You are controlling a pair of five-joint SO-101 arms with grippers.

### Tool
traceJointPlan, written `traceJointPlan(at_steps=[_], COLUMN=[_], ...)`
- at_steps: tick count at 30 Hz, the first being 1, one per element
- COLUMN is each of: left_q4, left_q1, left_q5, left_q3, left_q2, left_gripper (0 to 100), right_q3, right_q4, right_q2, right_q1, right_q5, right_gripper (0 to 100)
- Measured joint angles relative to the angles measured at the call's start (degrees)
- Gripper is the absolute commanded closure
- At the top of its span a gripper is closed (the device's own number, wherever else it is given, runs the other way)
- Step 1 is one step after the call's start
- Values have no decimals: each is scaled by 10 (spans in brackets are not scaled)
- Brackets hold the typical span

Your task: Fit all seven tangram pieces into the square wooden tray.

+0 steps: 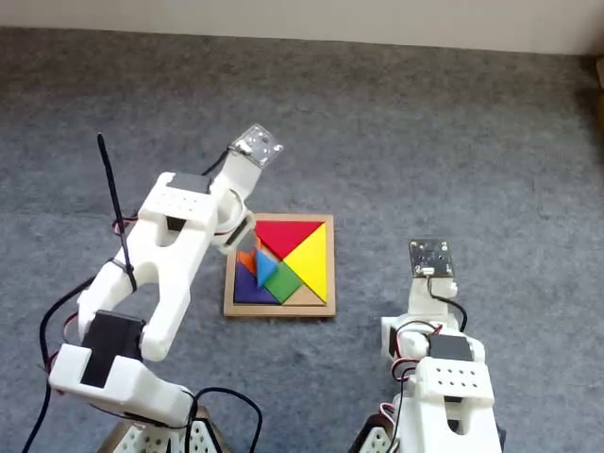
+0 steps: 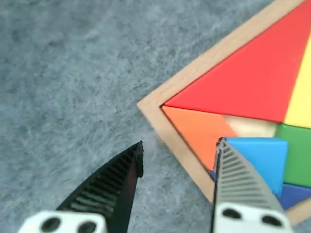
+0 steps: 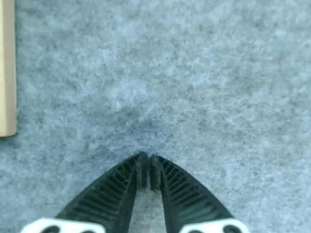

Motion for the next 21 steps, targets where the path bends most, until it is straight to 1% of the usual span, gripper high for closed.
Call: traceJointPlan(at_steps=[3, 8, 13, 18, 21], left_q4=[27, 117, 159, 164, 140], left_q1=[10, 25, 40, 44, 43], left_q5=[0, 0, 0, 0, 4], left_q3=[-11, -38, -39, -11, 34], left_q2=[1, -47, -105, -114, -114], left_gripper=[758, 758, 758, 758, 755], right_q3=[0, 0, 0, 0, 0], right_q4=[0, 0, 0, 0, 0], right_q2=[0, 0, 0, 0, 0], right_q1=[0, 0, 0, 0, 0], right_q5=[0, 0, 0, 0, 0], right_gripper=[962, 962, 962, 962, 962])
